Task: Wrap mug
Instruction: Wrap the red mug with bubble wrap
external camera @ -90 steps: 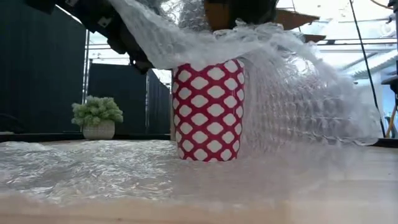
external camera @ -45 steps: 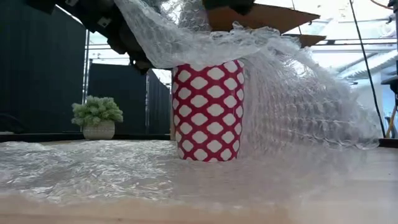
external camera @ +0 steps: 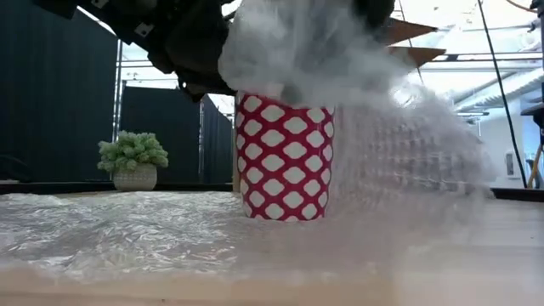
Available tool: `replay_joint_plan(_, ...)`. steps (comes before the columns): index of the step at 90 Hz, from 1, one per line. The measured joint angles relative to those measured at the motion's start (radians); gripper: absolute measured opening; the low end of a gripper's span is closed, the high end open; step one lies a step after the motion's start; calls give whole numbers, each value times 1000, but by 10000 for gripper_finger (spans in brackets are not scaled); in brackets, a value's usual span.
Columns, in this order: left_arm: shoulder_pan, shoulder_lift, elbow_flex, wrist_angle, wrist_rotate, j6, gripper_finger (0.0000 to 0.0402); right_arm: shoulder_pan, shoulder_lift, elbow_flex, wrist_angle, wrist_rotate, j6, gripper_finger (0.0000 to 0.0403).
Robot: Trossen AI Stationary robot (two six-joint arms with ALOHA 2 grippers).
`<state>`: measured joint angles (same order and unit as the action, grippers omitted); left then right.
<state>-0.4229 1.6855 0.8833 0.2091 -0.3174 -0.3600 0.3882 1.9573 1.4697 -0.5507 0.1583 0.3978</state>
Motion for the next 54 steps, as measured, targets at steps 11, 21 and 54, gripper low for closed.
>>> replay_joint_plan(11,-2,-2,9,-6,2,-1,81,-16,33,5,18,-2,-16,219)
replay_joint_plan(21,-9,-26,20,-31,7,-1,81,-19,46,4,25,-8,-33,219)
replay_joint_plan(54,8,5,27,-3,14,-5,81,-21,43,-1,35,-23,-44,219)
